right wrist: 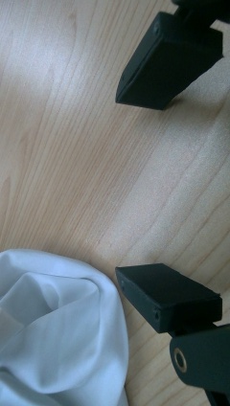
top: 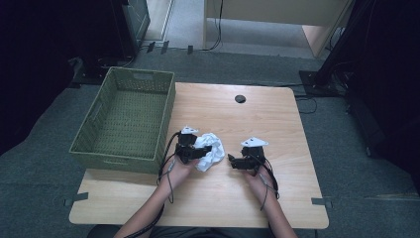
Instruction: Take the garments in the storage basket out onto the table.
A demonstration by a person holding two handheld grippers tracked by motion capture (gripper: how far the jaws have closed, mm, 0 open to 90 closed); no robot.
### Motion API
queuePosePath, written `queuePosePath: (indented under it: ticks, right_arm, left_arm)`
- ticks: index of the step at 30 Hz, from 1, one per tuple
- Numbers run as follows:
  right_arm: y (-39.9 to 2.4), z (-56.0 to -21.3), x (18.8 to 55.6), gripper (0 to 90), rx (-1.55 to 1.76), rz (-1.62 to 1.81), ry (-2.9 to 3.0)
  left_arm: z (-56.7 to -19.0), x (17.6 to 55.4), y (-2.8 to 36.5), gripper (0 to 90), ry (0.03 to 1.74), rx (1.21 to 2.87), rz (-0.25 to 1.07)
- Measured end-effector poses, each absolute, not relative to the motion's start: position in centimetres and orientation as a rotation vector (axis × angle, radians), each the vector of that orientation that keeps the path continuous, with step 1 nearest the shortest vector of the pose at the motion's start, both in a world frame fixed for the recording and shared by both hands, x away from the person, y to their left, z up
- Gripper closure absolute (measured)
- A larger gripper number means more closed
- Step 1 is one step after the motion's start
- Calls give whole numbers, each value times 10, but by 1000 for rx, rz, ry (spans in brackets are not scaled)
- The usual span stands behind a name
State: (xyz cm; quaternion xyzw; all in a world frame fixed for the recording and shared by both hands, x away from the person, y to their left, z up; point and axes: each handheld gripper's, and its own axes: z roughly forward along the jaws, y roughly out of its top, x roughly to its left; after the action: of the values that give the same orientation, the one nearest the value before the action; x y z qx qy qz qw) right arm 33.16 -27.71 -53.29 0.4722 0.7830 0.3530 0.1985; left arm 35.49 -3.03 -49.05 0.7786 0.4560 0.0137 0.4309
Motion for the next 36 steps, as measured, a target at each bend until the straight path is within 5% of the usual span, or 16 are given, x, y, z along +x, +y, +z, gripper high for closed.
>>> queuePosePath:
  ticks: [17, 29, 36]
  right_arm:
    - [-280, -533, 329, 168, 1323, 988, 2188]
    - [-282, -530, 324, 254, 1322, 991, 2205]
    - [-283, -524, 323, 315, 1332, 1048, 2214]
  left_arm:
    - [-511, 364, -36, 622, 1142, 1940, -16]
    - [-506, 364, -38, 390, 1125, 1930, -39]
    - [-505, 358, -37, 340, 1072, 1984, -16]
